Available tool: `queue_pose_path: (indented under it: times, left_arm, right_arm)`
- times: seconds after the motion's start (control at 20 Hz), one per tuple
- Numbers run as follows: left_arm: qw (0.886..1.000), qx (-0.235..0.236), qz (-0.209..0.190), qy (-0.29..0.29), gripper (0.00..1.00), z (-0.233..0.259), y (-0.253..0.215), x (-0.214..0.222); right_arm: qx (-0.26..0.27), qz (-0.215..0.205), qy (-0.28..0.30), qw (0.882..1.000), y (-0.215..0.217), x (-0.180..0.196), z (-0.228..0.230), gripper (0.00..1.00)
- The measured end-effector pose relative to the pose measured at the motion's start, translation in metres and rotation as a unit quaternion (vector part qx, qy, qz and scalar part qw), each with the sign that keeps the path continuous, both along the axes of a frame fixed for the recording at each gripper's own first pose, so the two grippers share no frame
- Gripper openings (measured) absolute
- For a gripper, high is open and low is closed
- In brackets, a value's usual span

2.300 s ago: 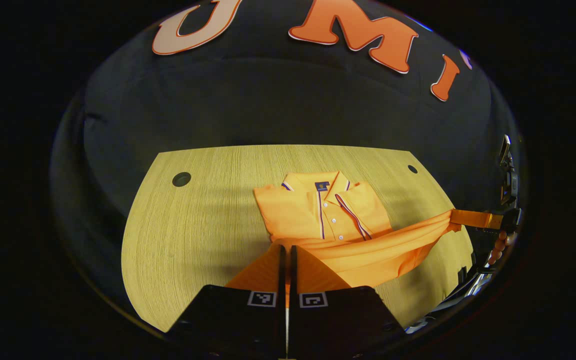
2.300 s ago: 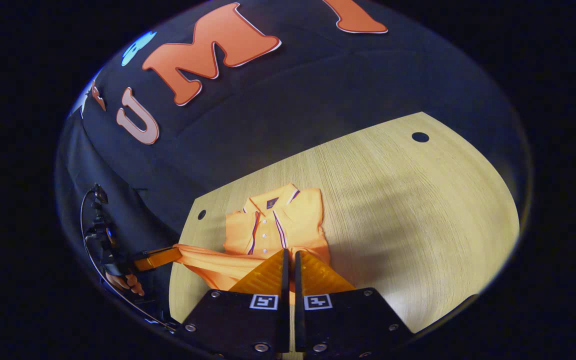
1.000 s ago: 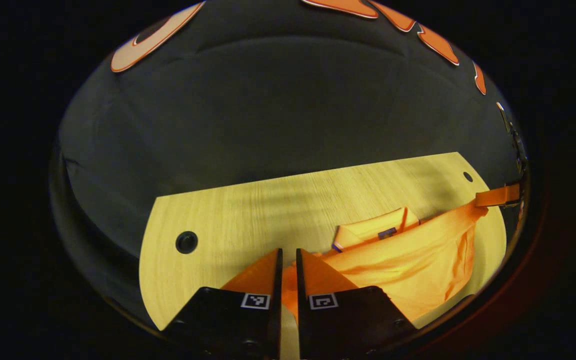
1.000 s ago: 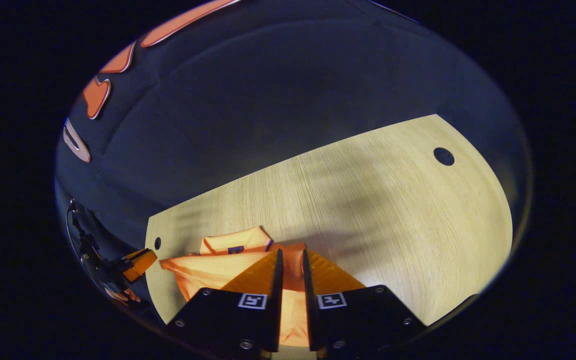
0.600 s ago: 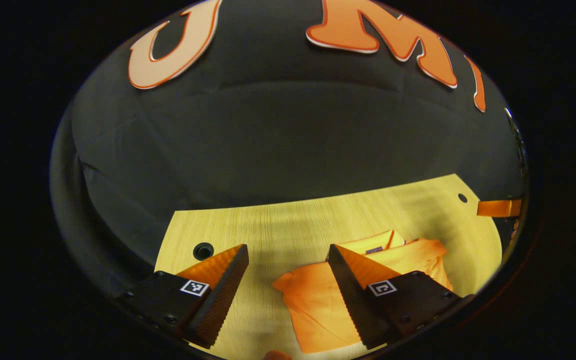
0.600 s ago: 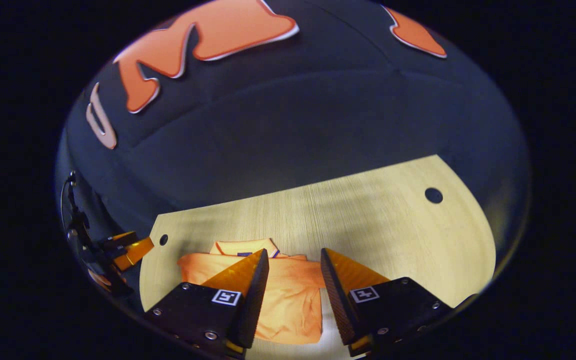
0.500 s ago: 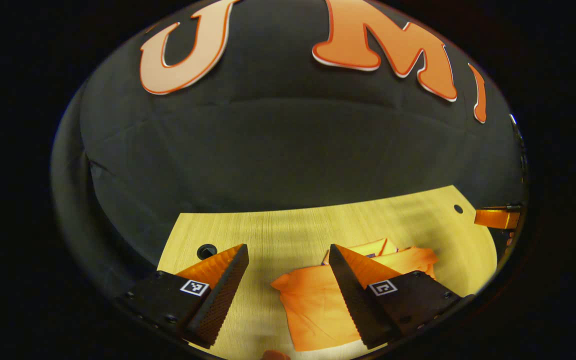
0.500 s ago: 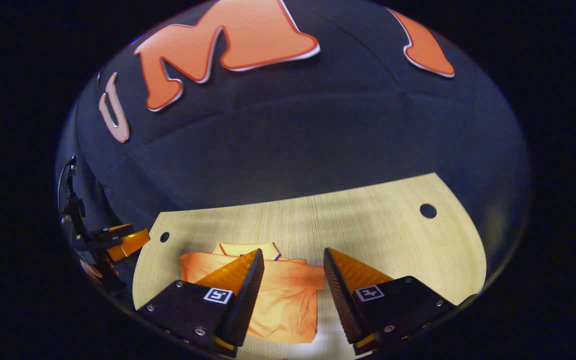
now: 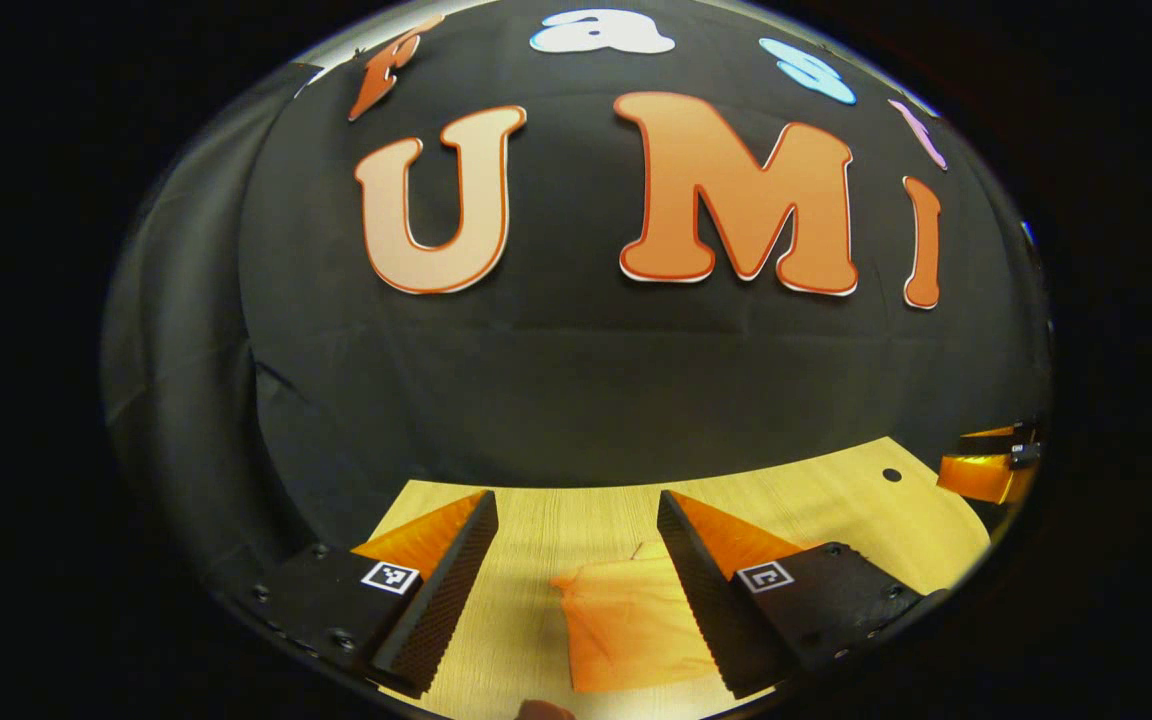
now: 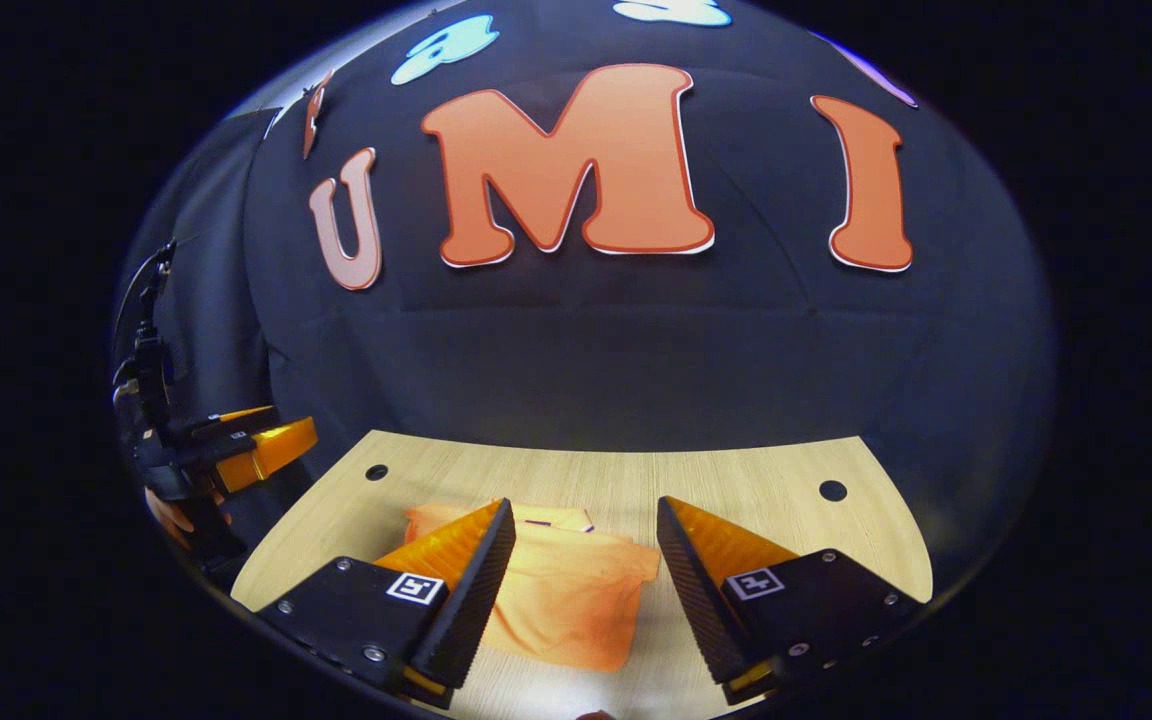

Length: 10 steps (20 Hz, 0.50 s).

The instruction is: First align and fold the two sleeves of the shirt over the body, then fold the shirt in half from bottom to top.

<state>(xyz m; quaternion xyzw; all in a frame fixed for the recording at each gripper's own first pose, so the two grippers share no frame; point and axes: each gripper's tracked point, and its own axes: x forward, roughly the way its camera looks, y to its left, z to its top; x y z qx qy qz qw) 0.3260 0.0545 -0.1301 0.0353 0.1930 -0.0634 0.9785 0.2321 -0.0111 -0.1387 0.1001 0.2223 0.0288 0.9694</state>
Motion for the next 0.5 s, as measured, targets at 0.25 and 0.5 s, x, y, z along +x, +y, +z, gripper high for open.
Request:
queue_pose_path:
  times: [0.25,0.5]
  left_arm:
    - [0.998,-0.018,-0.006,-0.054,0.99,0.04,-0.015,-0.052]
    - [0.994,-0.06,-0.013,-0.094,0.99,0.079,-0.034,-0.089]
  right_arm:
    - [-0.002,-0.017,-0.061,0.998,0.003,-0.033,0.038,0.9]
    - [0.006,-0.016,-0.102,0.995,0.015,-0.061,0.051,0.89]
